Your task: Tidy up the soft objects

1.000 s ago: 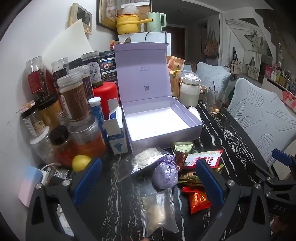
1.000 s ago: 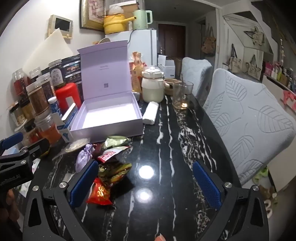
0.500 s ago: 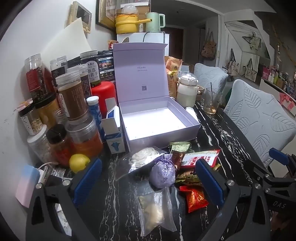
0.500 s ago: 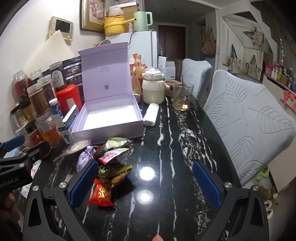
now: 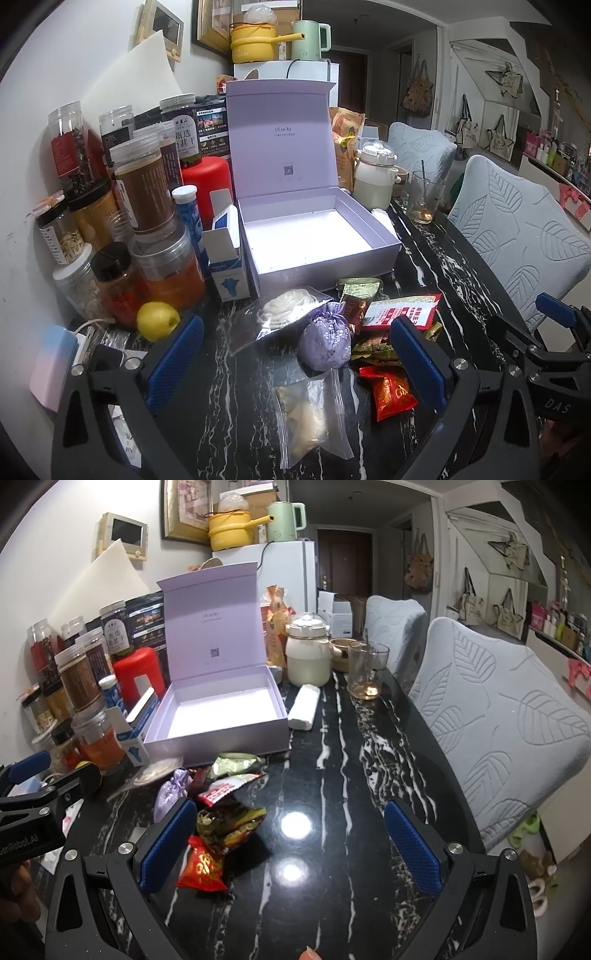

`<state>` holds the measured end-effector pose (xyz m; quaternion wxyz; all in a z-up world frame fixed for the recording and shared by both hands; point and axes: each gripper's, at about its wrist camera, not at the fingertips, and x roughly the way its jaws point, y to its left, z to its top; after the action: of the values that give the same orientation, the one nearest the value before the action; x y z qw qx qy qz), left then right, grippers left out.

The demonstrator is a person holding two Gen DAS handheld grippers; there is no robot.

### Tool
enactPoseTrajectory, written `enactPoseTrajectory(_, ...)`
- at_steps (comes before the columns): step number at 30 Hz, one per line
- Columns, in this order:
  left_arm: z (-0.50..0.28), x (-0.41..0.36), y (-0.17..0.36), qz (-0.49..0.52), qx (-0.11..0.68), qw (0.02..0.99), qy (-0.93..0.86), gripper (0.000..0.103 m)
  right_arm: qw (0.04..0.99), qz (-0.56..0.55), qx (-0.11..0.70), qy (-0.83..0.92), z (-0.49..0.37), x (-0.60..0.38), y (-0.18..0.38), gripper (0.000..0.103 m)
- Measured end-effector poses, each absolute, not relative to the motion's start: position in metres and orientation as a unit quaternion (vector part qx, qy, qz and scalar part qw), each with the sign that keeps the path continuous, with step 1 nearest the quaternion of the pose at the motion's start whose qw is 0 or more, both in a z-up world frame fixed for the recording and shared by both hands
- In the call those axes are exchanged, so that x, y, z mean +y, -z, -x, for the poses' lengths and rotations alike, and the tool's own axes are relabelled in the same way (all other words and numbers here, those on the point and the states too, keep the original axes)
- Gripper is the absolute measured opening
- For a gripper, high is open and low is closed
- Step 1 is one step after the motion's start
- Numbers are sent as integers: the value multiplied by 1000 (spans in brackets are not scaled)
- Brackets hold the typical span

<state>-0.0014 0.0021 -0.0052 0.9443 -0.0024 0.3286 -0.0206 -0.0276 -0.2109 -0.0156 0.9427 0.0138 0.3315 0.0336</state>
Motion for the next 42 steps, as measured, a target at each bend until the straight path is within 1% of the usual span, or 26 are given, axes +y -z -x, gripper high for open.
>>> enactPoseTrajectory(42,3,4,9,17,340,940,34,103,941,-22,333,-49,31,-215,22,103)
